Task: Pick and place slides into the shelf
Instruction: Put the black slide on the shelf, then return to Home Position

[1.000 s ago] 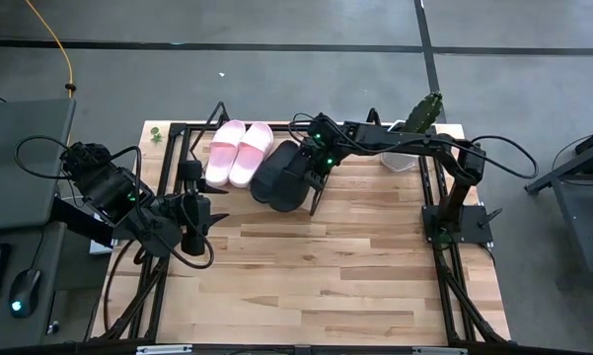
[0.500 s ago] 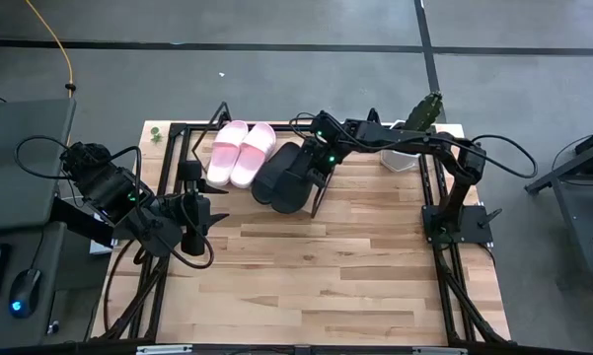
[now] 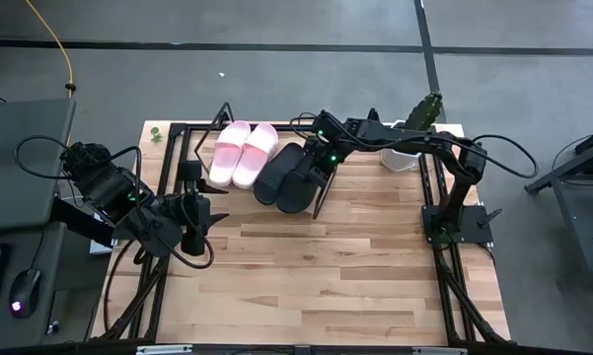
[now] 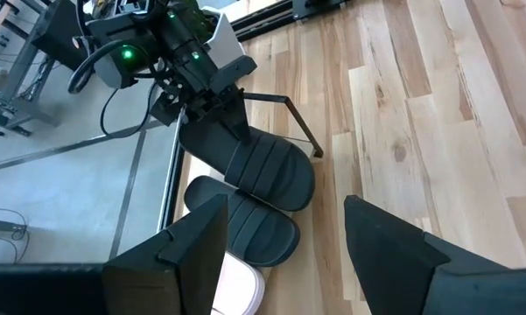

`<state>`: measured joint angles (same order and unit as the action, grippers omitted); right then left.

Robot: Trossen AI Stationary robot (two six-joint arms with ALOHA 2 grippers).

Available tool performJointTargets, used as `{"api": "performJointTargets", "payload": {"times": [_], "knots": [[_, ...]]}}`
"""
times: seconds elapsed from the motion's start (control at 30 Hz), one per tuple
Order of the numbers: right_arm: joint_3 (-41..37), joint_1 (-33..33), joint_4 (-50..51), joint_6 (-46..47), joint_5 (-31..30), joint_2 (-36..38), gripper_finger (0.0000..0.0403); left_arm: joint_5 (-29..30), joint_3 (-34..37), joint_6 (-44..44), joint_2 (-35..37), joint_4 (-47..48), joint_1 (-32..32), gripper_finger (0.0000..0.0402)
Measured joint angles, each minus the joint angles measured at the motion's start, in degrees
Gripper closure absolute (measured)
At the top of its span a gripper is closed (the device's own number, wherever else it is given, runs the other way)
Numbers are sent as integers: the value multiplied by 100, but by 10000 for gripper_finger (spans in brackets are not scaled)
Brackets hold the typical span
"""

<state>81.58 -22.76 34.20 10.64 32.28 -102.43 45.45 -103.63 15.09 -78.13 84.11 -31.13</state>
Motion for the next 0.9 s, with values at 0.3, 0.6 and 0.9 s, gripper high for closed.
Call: {"api": "performJointTargets", "payload": {"times": [0.3, 0.6, 0.9], "knots": [[0, 2, 85, 109, 64, 2, 375, 0, 0, 0, 0, -2, 0, 191], [9, 2, 153, 91, 63, 17, 318, 0, 2, 0, 0, -4, 1, 191], [9, 2, 123, -105, -53, 17, 276, 0, 2, 1, 0, -4, 1, 191]]}}
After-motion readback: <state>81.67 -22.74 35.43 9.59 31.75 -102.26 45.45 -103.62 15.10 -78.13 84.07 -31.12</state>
